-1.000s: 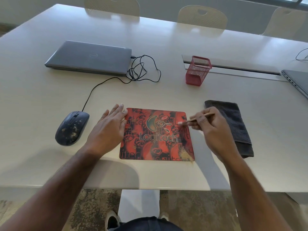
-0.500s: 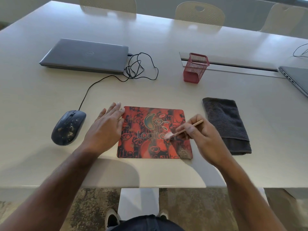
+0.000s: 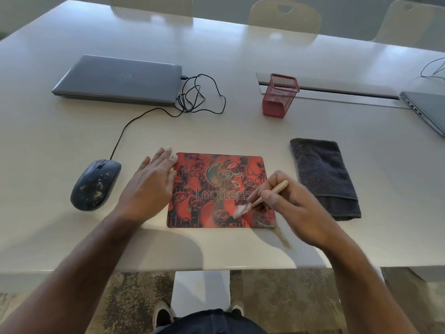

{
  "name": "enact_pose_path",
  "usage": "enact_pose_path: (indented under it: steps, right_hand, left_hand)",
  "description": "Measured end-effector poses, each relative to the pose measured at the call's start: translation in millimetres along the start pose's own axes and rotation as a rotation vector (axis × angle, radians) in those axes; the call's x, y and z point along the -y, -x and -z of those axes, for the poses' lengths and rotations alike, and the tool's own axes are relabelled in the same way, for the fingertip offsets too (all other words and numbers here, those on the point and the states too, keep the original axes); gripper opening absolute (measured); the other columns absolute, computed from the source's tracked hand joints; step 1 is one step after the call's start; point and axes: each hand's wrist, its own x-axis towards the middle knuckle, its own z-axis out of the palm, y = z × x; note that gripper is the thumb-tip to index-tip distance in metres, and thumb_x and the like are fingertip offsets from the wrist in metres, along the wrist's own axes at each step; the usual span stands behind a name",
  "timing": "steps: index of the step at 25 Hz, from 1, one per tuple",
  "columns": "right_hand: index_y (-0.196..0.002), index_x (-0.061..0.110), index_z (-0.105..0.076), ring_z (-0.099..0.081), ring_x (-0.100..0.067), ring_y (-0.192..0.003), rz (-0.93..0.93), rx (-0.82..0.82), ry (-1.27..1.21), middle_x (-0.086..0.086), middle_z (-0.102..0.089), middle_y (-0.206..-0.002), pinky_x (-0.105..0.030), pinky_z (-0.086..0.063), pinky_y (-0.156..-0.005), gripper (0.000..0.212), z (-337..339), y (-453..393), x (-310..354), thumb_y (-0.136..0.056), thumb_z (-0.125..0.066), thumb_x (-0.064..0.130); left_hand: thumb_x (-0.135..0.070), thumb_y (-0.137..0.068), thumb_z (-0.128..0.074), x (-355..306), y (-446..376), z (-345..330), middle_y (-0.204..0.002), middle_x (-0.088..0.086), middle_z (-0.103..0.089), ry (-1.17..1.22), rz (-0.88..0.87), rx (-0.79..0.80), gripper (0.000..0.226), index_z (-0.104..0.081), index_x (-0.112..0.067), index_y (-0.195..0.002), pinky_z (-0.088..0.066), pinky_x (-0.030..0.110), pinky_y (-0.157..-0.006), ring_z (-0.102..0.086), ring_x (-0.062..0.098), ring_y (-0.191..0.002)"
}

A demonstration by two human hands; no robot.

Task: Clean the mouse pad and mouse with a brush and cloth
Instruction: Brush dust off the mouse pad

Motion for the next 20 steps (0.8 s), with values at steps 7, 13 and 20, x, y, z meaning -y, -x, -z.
enact_pose_path:
  steps: [7, 13, 20]
  right_hand:
    - [-0.094, 0.008, -0.061, -0.072, -0.023, -0.079, -0.027, 0.025, 0.28, -0.009, -0.077, -0.092, -0.048, -0.061, -0.079, 0.012, 40.6, 18.8, 5.8, -0.104, -0.054, 0.008]
    - [-0.1, 0.004, -0.057, -0.071, -0.034, -0.099, 0.065, 0.11, 0.01, -0.017, -0.074, -0.106, -0.046, -0.058, -0.09, 0.014, 5.3, 8.2, -1.0, -0.102, -0.054, 0.017]
    - [-0.099, 0.004, -0.056, -0.073, -0.027, -0.078, -0.045, 0.012, 0.198, -0.01, -0.078, -0.093, -0.044, -0.059, -0.077, 0.012, 44.0, 15.7, -2.5, -0.105, -0.053, 0.014]
  left_hand:
    - [-0.022, -0.106, -0.041, 0.6, -0.1, 0.6, -0.166, 0.0, -0.025, -0.002, -0.001, -0.002, 0.048, -0.039, -0.015, -0.154, -0.006, 0.029, -0.125, -0.011, 0.005, -0.154]
    - [-0.022, -0.106, -0.041, -0.7, 0.8, 0.5, -0.166, 0.0, -0.024, -0.001, 0.001, 0.003, 0.049, -0.037, -0.015, -0.154, -0.005, 0.029, -0.125, -0.01, 0.005, -0.154]
    - [-0.024, -0.107, -0.04, 1.1, 0.3, -0.4, -0.166, -0.001, -0.025, -0.004, -0.002, 0.003, 0.049, -0.037, -0.015, -0.155, -0.006, 0.03, -0.125, -0.01, 0.005, -0.154]
